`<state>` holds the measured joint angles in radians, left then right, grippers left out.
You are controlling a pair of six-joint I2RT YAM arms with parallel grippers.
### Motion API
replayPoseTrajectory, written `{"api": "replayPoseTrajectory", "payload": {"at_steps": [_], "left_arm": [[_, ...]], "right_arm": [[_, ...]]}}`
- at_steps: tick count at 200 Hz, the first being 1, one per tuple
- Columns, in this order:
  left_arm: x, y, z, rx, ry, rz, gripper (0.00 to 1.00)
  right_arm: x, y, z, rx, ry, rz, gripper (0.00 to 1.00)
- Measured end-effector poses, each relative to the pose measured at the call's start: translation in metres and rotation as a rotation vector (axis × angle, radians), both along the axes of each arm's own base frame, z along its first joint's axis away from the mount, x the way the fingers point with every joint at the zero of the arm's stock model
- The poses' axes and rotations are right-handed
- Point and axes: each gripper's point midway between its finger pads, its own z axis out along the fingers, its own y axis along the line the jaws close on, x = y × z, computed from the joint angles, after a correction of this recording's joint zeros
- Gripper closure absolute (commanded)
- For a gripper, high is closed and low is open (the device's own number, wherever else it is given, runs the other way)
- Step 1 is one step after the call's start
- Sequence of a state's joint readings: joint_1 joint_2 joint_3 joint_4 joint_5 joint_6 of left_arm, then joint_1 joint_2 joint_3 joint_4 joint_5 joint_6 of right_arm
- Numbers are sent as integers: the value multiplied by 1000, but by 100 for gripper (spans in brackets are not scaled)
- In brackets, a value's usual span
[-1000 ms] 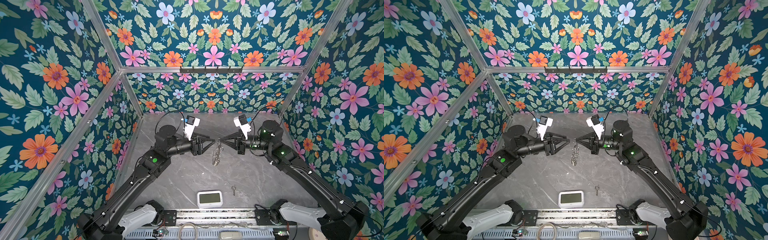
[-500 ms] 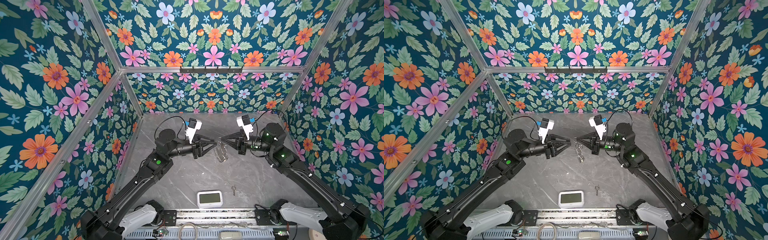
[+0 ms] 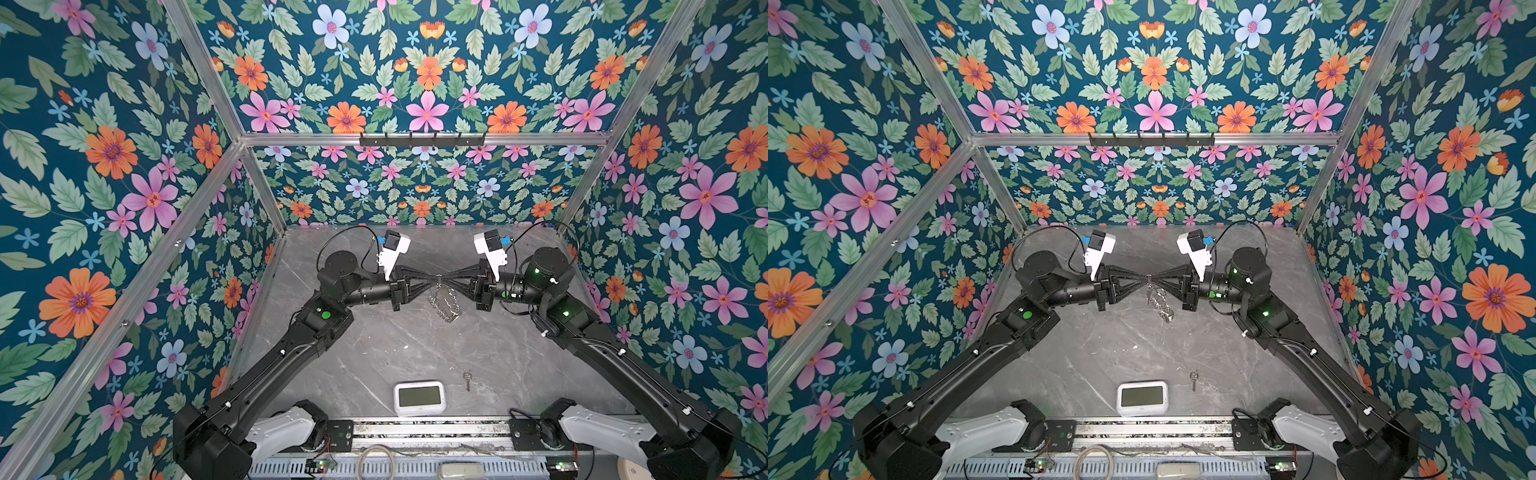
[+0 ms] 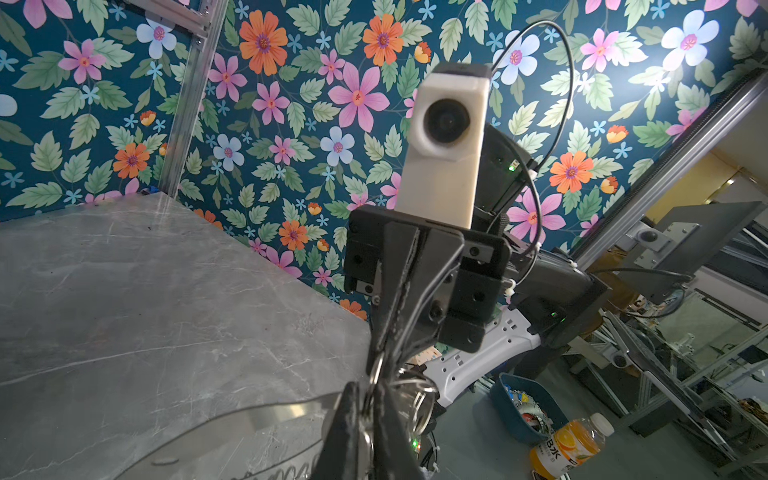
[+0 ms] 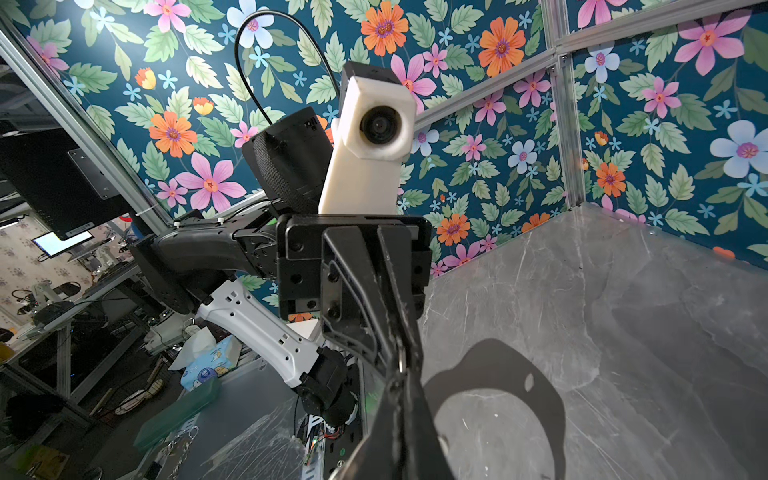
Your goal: Remove the keys from the keyring
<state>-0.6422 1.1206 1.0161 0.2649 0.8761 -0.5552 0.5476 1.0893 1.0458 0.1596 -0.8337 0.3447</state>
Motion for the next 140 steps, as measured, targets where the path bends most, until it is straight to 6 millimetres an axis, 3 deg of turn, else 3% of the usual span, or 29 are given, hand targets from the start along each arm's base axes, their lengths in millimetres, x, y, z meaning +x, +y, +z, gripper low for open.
{"api": "replayPoseTrajectory", "payload": {"at_steps": [8, 61, 73, 86, 103, 140], "left_arm": [[-1, 0, 0, -1, -1, -7, 100], [-3, 0, 2, -4, 14, -21, 100], [-4, 0, 4, 2, 21, -19, 100], [-4, 1, 7, 19, 13, -13, 100], [-3, 2, 12, 48, -2, 6, 100], [7, 3, 4, 148, 4, 50, 100]], "right_arm": [[1, 0, 0, 0, 1, -5, 100], [1, 1, -1, 2, 3, -15, 100], [1, 1, 0, 1, 6, -21, 70], [1, -1, 1, -1, 17, -36, 53], [1, -7, 1, -10, 31, -71, 47], [7, -30, -7, -43, 73, -172, 47]]}}
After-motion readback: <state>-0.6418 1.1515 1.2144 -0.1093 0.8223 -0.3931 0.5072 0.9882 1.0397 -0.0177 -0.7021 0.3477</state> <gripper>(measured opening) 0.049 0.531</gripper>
